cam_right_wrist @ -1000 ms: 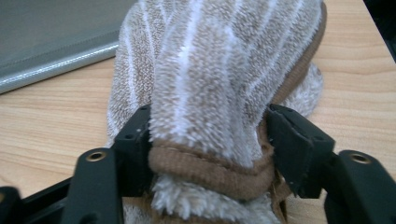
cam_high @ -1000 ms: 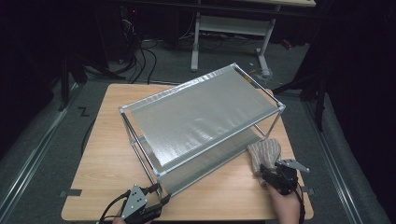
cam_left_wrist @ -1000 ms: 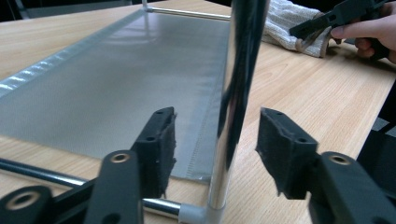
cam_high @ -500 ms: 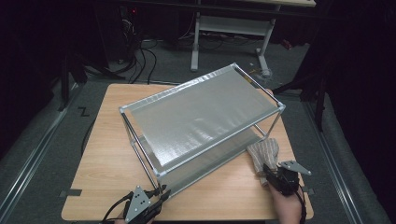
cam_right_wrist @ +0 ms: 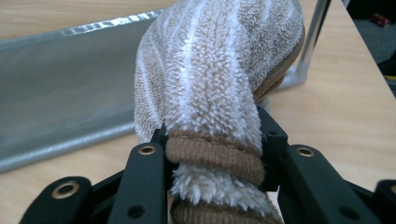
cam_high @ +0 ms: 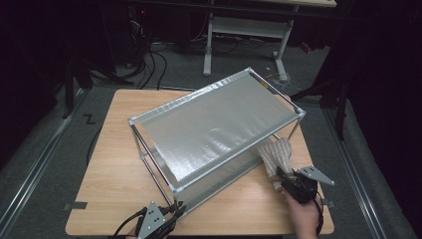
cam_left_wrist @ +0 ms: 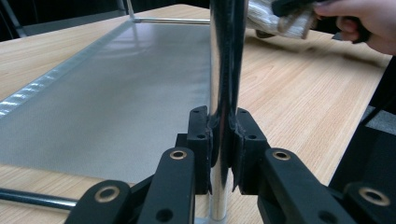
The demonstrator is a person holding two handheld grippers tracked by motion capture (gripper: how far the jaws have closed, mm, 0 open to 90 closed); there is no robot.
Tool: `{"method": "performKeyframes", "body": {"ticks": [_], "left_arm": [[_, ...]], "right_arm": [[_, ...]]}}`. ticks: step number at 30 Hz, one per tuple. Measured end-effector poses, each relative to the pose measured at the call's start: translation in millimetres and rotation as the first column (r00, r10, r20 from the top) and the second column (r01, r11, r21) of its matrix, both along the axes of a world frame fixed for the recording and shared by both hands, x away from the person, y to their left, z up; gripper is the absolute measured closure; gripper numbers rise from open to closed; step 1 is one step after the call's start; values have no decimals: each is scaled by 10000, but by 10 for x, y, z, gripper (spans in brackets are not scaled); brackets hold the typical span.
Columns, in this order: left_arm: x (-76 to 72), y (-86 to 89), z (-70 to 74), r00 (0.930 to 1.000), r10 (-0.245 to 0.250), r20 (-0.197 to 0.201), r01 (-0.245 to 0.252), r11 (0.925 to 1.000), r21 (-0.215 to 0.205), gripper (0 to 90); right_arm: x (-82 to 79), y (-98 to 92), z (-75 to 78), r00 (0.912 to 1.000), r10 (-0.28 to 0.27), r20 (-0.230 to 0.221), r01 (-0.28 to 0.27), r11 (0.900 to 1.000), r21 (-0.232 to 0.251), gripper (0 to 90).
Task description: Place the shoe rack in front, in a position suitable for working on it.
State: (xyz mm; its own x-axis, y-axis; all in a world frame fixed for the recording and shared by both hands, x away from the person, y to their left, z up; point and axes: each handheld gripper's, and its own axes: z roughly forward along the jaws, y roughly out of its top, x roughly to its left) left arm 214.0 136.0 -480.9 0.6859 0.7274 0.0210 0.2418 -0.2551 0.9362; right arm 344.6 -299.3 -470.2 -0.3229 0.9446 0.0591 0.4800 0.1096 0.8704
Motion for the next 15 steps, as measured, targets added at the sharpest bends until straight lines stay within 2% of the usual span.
{"method": "performKeyframes", "body": {"ticks": [3,6,11,15], "left_arm": [[2,5,-2,10000,-44,4,44,10000,-15,791],[-3,4,-6,10000,-96,23,96,10000,-19,778],[-2,1,-15,9999,-115,-8,115,9999,-22,769],[-11,4,-18,9999,-147,-29,147,9999,-78,755]], "right_arm": [[165,33,33,9999,60,123,-60,10000,-21,640],[376,50,33,9996,-84,260,76,9995,298,637],[669,78,4,9990,-319,298,307,9986,427,627],[853,142,-37,9987,-441,239,440,9990,19,620]]}}
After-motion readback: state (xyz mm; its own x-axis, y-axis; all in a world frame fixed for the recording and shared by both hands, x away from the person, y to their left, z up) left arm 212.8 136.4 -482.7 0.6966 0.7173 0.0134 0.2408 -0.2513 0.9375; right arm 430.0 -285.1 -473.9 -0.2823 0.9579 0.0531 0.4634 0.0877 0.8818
